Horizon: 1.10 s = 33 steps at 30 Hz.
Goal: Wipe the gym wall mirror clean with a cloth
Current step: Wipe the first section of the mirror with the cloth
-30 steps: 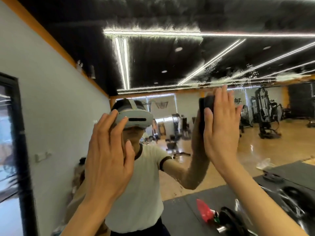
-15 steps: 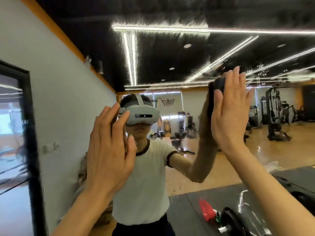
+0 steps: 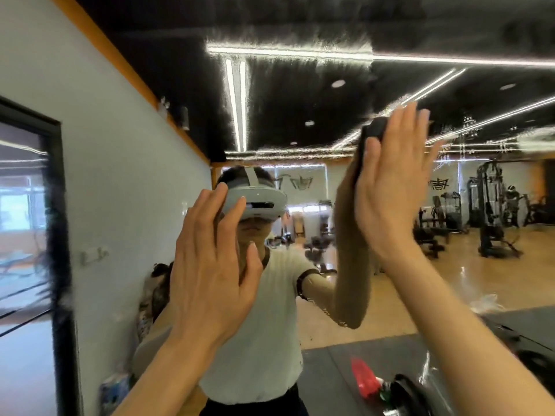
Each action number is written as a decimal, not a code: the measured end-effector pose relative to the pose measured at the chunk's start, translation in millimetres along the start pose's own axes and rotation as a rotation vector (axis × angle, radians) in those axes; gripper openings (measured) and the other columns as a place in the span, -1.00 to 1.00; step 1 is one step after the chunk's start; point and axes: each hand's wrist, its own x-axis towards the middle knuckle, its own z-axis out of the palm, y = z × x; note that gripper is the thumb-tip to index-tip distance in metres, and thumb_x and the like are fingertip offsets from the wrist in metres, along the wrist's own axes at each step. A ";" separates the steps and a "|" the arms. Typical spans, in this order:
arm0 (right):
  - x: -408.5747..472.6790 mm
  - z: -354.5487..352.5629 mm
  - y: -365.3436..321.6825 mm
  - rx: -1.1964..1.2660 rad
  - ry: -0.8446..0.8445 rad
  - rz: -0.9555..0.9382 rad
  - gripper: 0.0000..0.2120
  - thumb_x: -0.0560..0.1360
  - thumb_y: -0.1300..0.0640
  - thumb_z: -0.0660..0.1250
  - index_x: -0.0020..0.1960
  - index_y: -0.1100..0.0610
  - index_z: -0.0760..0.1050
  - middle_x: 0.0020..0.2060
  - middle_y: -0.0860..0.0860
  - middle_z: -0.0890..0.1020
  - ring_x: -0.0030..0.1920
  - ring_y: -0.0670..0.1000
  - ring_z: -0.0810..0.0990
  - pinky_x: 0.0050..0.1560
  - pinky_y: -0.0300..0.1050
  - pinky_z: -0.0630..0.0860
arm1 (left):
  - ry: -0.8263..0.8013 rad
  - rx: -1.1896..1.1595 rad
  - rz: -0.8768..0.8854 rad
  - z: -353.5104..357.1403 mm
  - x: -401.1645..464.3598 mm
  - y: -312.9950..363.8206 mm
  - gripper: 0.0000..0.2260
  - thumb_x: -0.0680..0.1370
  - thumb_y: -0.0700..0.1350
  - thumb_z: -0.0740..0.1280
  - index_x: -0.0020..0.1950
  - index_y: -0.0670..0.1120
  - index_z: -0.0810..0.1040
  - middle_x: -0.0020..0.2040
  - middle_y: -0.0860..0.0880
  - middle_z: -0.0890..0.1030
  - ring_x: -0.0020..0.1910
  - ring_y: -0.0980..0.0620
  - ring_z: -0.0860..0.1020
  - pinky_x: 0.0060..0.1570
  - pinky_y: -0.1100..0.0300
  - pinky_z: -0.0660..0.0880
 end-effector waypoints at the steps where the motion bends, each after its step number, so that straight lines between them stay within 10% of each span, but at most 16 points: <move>1: -5.1 6.1 -20.8 0.008 0.004 -0.047 -0.47 0.68 0.06 -0.07 0.60 0.21 0.12 0.61 0.14 0.14 0.62 0.12 0.03 0.60 0.21 -0.06 | -0.001 0.001 -0.003 0.1 -0.4 0.1 -0.49 0.59 -0.03 0.19 0.54 -0.11 0.25 0.57 -0.15 0.22 0.59 -0.12 0.13 0.48 -0.23 0.25; 6: -27.9 32.0 -76.9 0.044 -0.098 -0.553 -0.49 0.68 0.05 0.02 0.57 0.22 0.22 0.57 0.16 0.26 0.59 0.14 0.15 0.58 0.12 -0.07 | 0.011 0.002 0.004 0.4 -0.2 1.2 -0.49 0.59 -0.04 0.19 0.52 -0.14 0.26 0.56 -0.17 0.23 0.58 -0.15 0.16 0.44 -0.28 0.28; 14: -11.1 -4.9 32.7 0.012 -0.008 -0.003 -0.47 0.71 0.00 -0.12 0.63 0.19 0.02 0.62 0.11 0.07 0.62 0.08 -0.05 0.59 0.22 -0.09 | -0.011 0.014 -0.003 -1.0 -0.2 1.9 -0.49 0.59 -0.04 0.19 0.54 -0.13 0.25 0.57 -0.17 0.22 0.59 -0.14 0.13 0.48 -0.24 0.25; 21: -81.9 15.8 -53.6 0.041 -0.112 -0.457 -0.48 0.67 0.06 0.04 0.58 0.23 0.18 0.58 0.16 0.22 0.59 0.11 0.11 0.59 0.01 -0.17 | 0.002 0.011 0.006 0.2 -1.5 0.2 -0.50 0.61 -0.04 0.18 0.54 -0.15 0.25 0.57 -0.18 0.22 0.59 -0.16 0.14 0.51 -0.18 0.21; 29: -65.7 -10.5 31.5 -0.010 -0.024 0.078 -0.46 0.71 0.02 -0.07 0.64 0.18 0.01 0.63 0.09 0.04 0.62 0.03 -0.10 0.60 0.01 -0.24 | 0.002 -0.005 0.011 -2.6 -0.6 1.3 -0.49 0.59 -0.08 0.22 0.53 -0.15 0.26 0.56 -0.19 0.22 0.58 -0.17 0.14 0.50 -0.19 0.21; 33: -100.9 8.7 -43.0 0.029 -0.092 -0.227 -0.46 0.66 0.09 0.07 0.60 0.21 0.12 0.59 0.14 0.16 0.60 0.08 0.01 0.61 0.08 -0.16 | -0.006 -0.011 0.005 -2.6 -0.3 1.4 -0.50 0.61 -0.07 0.21 0.54 -0.15 0.24 0.57 -0.18 0.20 0.59 -0.14 0.12 0.52 -0.17 0.19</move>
